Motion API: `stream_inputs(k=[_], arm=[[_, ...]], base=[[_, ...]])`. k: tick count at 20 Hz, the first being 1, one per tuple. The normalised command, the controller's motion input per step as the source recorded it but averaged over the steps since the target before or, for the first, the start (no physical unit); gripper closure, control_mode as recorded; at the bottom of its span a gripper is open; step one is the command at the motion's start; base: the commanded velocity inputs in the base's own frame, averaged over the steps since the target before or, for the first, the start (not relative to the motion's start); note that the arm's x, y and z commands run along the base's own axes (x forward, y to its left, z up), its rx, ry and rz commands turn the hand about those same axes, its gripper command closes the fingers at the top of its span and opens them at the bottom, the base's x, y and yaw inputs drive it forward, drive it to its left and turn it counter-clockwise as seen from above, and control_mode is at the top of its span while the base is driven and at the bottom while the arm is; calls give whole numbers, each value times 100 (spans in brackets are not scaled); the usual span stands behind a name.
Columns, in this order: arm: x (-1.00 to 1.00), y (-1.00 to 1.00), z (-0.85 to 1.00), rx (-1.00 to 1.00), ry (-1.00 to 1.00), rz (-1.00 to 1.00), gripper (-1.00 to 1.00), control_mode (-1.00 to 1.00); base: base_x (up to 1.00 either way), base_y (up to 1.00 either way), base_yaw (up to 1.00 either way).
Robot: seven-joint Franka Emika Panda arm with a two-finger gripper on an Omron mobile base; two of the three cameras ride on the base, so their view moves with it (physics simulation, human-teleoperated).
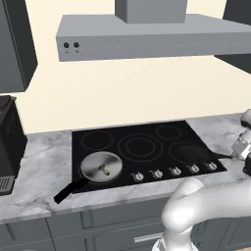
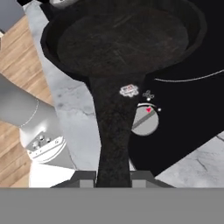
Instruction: Place both pans onto different burners. Then place the mushroom and the chicken drumstick on different pans.
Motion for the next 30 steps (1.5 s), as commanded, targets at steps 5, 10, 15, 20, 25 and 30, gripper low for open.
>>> stream_inputs(k=[5,10,15,20,25,30], arm=[[7,4,0,0,2,-7,100,-100],[43,7,2,0,0,-14,100,-100],[46,12,-2,-3,2,-10,100,-100],[12,22,-28,-4,8,0,100,-100],[-9,13,-48,-7,7,2,100,-100],[-12,2,-49,-12,7,2,100,-100]], base=[[0,0,0],[0,0,0],[0,0,0],[0,0,0],[0,0,0],[0,0,0]])
